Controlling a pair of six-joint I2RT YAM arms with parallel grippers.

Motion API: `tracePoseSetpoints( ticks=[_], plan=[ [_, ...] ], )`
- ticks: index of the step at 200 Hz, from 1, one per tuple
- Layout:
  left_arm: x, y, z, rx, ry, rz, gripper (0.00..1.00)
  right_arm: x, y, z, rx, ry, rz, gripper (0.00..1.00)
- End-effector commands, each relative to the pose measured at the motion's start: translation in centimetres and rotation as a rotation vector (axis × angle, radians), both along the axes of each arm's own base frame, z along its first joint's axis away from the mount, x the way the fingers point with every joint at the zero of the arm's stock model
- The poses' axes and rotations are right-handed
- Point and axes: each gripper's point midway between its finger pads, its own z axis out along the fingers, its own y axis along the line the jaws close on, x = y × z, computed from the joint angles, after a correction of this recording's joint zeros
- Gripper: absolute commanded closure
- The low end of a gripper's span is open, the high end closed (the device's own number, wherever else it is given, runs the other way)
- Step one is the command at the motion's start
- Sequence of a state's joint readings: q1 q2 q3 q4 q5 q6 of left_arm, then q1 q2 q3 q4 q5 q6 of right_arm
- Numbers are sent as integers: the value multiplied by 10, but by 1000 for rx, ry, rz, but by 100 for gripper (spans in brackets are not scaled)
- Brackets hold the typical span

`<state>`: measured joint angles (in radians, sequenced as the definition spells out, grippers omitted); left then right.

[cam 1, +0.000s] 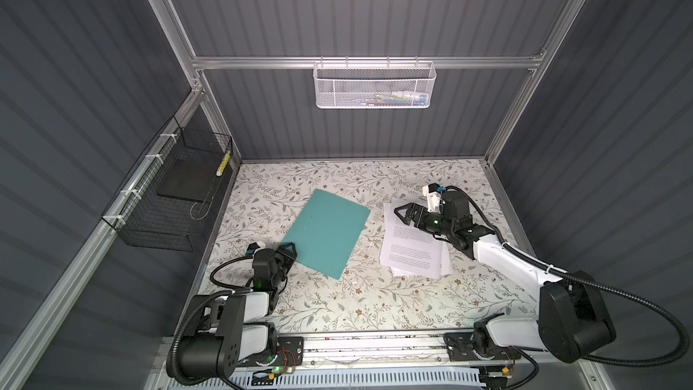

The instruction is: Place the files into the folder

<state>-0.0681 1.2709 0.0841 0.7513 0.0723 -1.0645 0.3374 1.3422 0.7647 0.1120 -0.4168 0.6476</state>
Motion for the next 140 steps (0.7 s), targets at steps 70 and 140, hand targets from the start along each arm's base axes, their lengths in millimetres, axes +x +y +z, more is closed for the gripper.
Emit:
tracePoseSetpoints(
  ticks=[70, 140],
  plan=[
    [0, 4, 4, 30, 19, 4, 100, -3, 3, -5, 8, 8, 19, 2],
    [-10, 3, 18, -266, 56, 167, 100, -27, 54, -11, 24, 88, 249, 4]
  ],
)
